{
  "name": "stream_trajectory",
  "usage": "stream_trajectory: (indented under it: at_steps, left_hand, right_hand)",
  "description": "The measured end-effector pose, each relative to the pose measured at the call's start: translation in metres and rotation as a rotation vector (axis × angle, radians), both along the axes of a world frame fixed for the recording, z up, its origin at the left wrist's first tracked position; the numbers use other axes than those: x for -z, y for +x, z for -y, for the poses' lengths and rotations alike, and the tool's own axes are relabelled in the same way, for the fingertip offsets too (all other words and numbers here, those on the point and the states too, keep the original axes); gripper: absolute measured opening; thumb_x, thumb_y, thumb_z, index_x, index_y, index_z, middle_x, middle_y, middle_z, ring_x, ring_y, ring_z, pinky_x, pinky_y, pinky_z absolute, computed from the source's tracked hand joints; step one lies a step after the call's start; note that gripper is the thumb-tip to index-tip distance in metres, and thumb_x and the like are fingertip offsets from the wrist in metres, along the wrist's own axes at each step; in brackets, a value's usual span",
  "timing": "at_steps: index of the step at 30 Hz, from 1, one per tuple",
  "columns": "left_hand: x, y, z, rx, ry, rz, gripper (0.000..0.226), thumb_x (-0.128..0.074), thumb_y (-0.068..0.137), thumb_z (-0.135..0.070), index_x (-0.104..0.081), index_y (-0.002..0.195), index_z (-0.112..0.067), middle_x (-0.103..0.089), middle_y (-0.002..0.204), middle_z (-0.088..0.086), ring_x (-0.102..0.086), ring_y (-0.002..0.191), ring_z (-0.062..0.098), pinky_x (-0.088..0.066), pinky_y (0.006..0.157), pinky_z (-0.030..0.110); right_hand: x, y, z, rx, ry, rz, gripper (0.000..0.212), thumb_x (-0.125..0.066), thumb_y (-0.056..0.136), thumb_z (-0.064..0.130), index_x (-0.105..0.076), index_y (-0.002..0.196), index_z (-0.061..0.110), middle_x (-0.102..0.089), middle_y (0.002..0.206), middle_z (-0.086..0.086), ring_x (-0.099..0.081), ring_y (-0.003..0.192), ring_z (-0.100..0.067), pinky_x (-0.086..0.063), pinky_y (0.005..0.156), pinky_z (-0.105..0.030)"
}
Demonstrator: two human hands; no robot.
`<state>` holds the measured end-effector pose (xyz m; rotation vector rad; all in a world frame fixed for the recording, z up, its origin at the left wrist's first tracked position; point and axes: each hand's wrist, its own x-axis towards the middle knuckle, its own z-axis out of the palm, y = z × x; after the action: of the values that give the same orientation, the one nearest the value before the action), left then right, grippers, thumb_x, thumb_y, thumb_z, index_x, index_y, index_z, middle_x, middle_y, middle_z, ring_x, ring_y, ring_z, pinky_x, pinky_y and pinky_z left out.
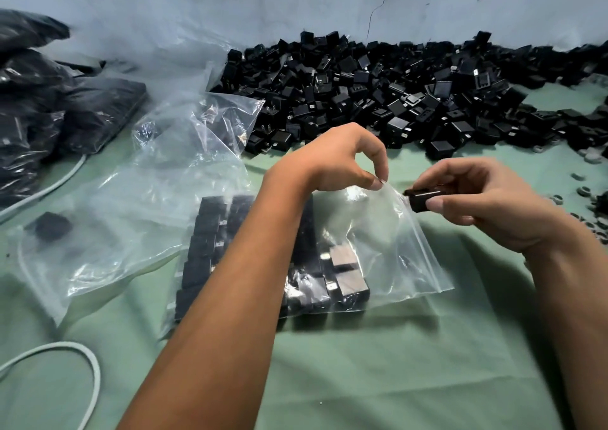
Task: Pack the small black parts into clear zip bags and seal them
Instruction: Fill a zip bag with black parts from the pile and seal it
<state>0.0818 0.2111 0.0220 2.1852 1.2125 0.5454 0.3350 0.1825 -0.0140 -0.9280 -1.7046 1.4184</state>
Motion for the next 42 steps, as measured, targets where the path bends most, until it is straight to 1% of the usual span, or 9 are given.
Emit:
stream_trajectory:
  at_steps: [3,6,8,16,21,27,34,39,42]
  left_hand:
    - [0.000,-0.002,0.000,0.017,-0.001,0.001,0.010,-0.083,0.083,-0.013,-0.078,0.085,-0.022,-0.062,0.089,-0.021,-0.054,0.076,-0.018,-0.040,0.072,0.010]
    - [0.000,-0.005,-0.002,0.008,-0.018,0.020,0.011,-0.082,0.083,-0.011,-0.079,0.088,-0.020,-0.069,0.109,-0.011,-0.060,0.112,0.003,-0.048,0.102,0.033]
    - [0.000,-0.008,-0.002,-0.004,-0.036,0.041,0.012,-0.082,0.083,-0.010,-0.079,0.090,-0.019,-0.070,0.113,-0.010,-0.059,0.121,0.010,-0.048,0.106,0.040]
    - [0.001,-0.009,-0.001,0.007,-0.091,-0.029,0.018,-0.078,0.084,-0.005,-0.074,0.083,-0.022,-0.071,0.099,-0.010,-0.062,0.116,0.015,-0.045,0.111,0.045]
    - [-0.001,-0.006,0.003,0.041,-0.174,-0.157,0.030,-0.073,0.084,-0.001,-0.075,0.091,-0.030,-0.067,0.116,-0.007,-0.060,0.117,0.018,-0.045,0.110,0.044]
    - [-0.002,-0.004,0.003,0.031,-0.170,-0.109,0.031,-0.080,0.082,-0.006,-0.078,0.088,-0.037,-0.066,0.124,-0.008,-0.057,0.123,0.012,-0.042,0.113,0.041]
    - [-0.004,-0.011,0.004,0.052,-0.124,-0.006,0.019,-0.082,0.074,-0.009,-0.081,0.080,-0.027,-0.072,0.117,0.011,-0.057,0.126,0.038,-0.045,0.109,0.059]
    - [-0.004,-0.013,0.006,0.055,-0.149,0.056,0.017,-0.080,0.077,-0.006,-0.080,0.082,-0.022,-0.073,0.117,0.011,-0.059,0.127,0.026,-0.041,0.114,0.051]
    - [-0.004,-0.015,0.008,0.048,-0.170,0.137,0.017,-0.080,0.081,-0.003,-0.079,0.085,-0.019,-0.073,0.119,0.009,-0.059,0.128,0.019,-0.042,0.114,0.040]
  right_hand:
    - [0.002,-0.003,0.001,-0.035,-0.051,-0.031,0.022,-0.078,0.074,-0.006,-0.074,0.094,0.003,-0.071,0.076,-0.016,-0.041,0.041,-0.006,-0.032,0.040,-0.015]
    - [0.005,-0.009,0.002,-0.059,-0.100,0.065,0.026,-0.075,0.076,0.006,-0.074,0.101,0.001,-0.070,0.081,-0.020,-0.048,0.044,-0.007,-0.036,0.041,-0.017]
    - [0.006,-0.013,0.002,-0.067,-0.108,0.140,0.030,-0.078,0.074,0.011,-0.075,0.102,0.003,-0.071,0.081,-0.015,-0.054,0.050,-0.010,-0.042,0.042,-0.019]
    - [0.007,-0.015,-0.003,0.100,-0.027,-0.052,0.011,-0.070,0.087,0.005,-0.078,0.092,0.009,-0.072,0.077,-0.014,-0.048,0.041,-0.012,-0.037,0.036,-0.018]
    - [0.005,-0.014,-0.005,0.028,-0.108,-0.131,0.035,-0.048,0.090,0.018,-0.075,0.100,-0.003,-0.062,0.079,-0.025,-0.036,0.038,-0.018,-0.028,0.036,-0.016]
    - [0.006,-0.026,0.002,-0.053,-0.201,-0.139,0.031,-0.054,0.090,0.011,-0.070,0.107,-0.010,-0.070,0.086,-0.019,-0.066,0.063,-0.022,-0.056,0.052,-0.025]
    - [0.009,-0.024,0.004,-0.093,-0.195,-0.114,0.029,-0.066,0.083,0.004,-0.074,0.109,-0.005,-0.072,0.111,-0.031,-0.073,0.101,-0.033,-0.062,0.083,-0.035]
    - [0.004,-0.022,0.003,-0.012,-0.074,0.016,0.035,-0.078,0.074,0.030,-0.080,0.102,0.009,-0.074,0.085,-0.016,-0.061,0.062,-0.015,-0.042,0.045,-0.016]
    - [0.006,-0.021,0.001,0.023,-0.084,-0.012,0.037,-0.081,0.071,0.029,-0.079,0.100,0.007,-0.069,0.077,-0.016,-0.050,0.050,-0.012,-0.034,0.038,-0.015]
